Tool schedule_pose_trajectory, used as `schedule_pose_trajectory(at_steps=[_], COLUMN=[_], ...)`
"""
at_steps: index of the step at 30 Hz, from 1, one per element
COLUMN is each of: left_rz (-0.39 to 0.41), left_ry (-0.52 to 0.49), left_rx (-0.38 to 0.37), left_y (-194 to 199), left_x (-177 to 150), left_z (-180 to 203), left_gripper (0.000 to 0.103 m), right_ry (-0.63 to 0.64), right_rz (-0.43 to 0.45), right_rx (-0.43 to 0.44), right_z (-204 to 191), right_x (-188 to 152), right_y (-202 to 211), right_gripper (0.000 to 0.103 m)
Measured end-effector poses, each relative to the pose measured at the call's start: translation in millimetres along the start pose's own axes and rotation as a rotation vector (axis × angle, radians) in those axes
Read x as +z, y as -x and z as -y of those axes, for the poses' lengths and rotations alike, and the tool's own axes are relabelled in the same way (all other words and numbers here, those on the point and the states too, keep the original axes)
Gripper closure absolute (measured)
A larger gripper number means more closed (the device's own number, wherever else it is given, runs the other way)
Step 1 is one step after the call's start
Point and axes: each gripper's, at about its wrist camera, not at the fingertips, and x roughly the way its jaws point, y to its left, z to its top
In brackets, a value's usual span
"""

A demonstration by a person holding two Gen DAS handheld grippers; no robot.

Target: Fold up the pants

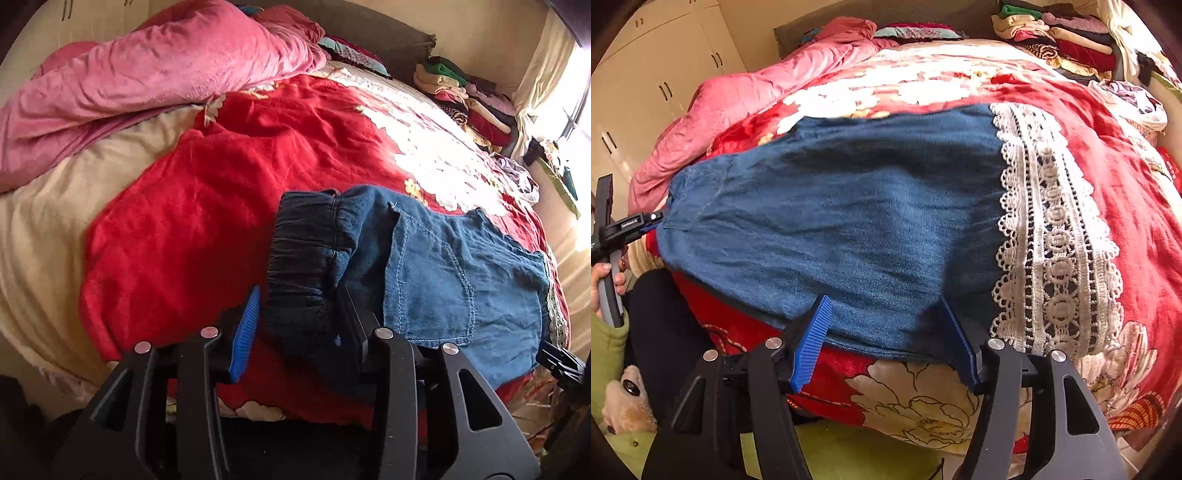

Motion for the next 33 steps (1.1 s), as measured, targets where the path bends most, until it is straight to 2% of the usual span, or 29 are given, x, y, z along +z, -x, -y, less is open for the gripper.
schedule_pose_trajectory(at_steps=[3, 4, 7, 9, 12, 15, 18, 20, 23, 25, 28, 33], left_rz=[0.081, 0.095, 0.096, 0.067, -0.010, -0.078, -0.173, -0.183, -0.165, -0.145, -0.119, -0.071], left_ry=[-0.052, -0.075, -0.154, -0.230, -0.362, -0.503, -0.584, -0.593, -0.533, -0.495, -0.428, -0.405], left_rx=[0.020, 0.006, -0.064, -0.104, -0.134, -0.110, -0.068, -0.061, -0.126, -0.164, -0.241, -0.239], left_y=[31.1, 37.9, 44.4, 35.4, 13.6, -7.9, -34.6, -39.7, -28.7, -20.2, -14.4, -31.8], left_x=[5.6, 7.4, 7.2, 1.6, -16.1, -42.5, -70.4, -75.9, -62.6, -51.2, -27.1, 17.4], left_z=[14.9, 23.5, 59.5, 90.5, 133.7, 166.3, 174.9, 172.5, 163.8, 160.2, 157.7, 177.7], left_gripper=[0.059, 0.053, 0.045, 0.043, 0.040, 0.034, 0.030, 0.029, 0.029, 0.029, 0.028, 0.026], right_ry=[0.015, 0.023, 0.059, 0.088, 0.112, 0.140, 0.126, 0.124, 0.104, 0.095, 0.083, 0.017], right_rz=[0.055, 0.063, 0.064, 0.048, -0.022, -0.059, -0.054, -0.053, -0.040, 0.004, 0.096, 0.180], right_rx=[0.018, 0.029, 0.051, 0.057, -0.002, -0.040, -0.030, -0.019, 0.006, 0.036, 0.017, -0.035], right_z=[-6.3, -9.2, -21.8, -29.4, -35.2, -34.9, -33.3, -31.8, -29.5, -26.2, -17.0, 17.5], right_x=[4.7, 7.1, 15.7, 19.8, 19.8, 9.5, 4.3, 4.7, 7.5, 9.3, 19.8, 49.6], right_y=[11.2, 12.2, 7.0, -0.5, -16.0, -23.6, -23.1, -23.2, -18.4, -6.1, 17.1, 34.9], right_gripper=[0.044, 0.044, 0.044, 0.044, 0.044, 0.044, 0.044, 0.044, 0.044, 0.044, 0.044, 0.044])
